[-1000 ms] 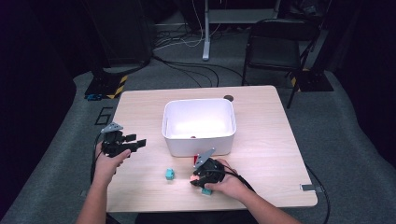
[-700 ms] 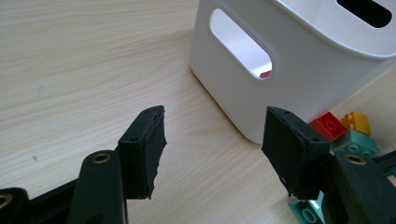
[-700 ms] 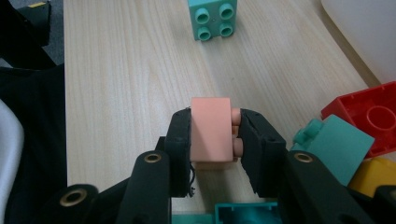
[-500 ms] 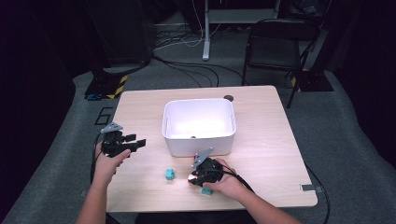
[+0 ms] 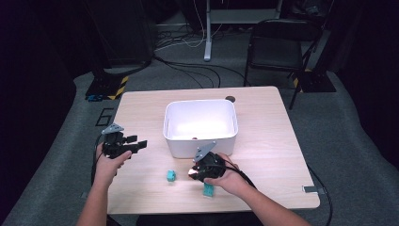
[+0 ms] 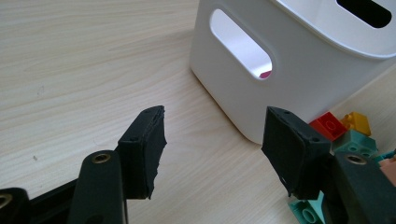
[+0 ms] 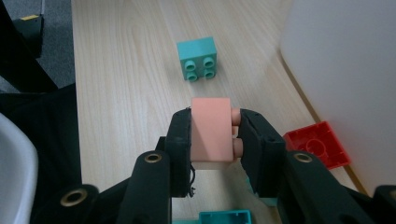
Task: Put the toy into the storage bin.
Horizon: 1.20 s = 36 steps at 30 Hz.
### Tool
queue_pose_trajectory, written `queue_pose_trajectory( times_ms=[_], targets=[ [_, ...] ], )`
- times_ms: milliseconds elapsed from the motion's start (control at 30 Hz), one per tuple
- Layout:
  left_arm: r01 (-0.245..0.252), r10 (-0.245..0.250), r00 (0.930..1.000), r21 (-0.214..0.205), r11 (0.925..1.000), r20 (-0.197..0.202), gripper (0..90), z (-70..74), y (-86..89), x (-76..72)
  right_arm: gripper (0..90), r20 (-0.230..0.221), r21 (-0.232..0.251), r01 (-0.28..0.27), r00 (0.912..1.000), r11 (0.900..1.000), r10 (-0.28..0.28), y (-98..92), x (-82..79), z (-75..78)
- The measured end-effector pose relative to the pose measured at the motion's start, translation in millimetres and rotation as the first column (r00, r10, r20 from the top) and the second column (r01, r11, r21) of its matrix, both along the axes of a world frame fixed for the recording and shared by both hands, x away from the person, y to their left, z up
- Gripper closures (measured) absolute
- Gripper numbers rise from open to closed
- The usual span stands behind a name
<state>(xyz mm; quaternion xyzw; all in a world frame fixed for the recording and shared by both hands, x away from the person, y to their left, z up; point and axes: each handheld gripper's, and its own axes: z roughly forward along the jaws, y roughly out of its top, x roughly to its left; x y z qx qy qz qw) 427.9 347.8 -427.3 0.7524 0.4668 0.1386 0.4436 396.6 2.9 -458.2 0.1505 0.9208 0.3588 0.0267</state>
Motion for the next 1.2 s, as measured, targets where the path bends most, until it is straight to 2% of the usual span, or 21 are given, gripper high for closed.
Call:
queue_pose_trajectory(
  times_ms=[233, 267, 400, 1200],
  targets=[
    [-0.001, 0.001, 1.0000, 0.000, 1.0000, 0.000, 38.9, -0.1, -0.1, 0.0, 65.6, 0.006, 0.004, 0.004, 1.0000, 1.0000, -0.004, -0.6, 1.9, 19.5],
    [0.001, -0.001, 1.0000, 0.000, 1.0000, 0.000, 38.9, -0.1, -0.2, 0.1, 65.6, -0.008, 0.003, 0.015, 0.9999, 0.9999, -0.015, -0.8, 1.3, 22.7],
    [-0.001, 0.001, 1.0000, -0.001, 1.0000, 0.000, 38.9, 0.0, -0.2, -0.1, 65.6, 0.005, 0.009, 0.006, 1.0000, 0.9999, -0.006, -2.3, 4.6, 33.7],
    [0.001, -0.001, 1.0000, 0.000, 1.0000, -0.003, 38.8, 0.4, 1.0, 0.2, 65.7, -0.026, 0.067, 0.067, 0.9975, 0.9955, -0.065, -10.2, 18.9, 96.7]
  ],
)
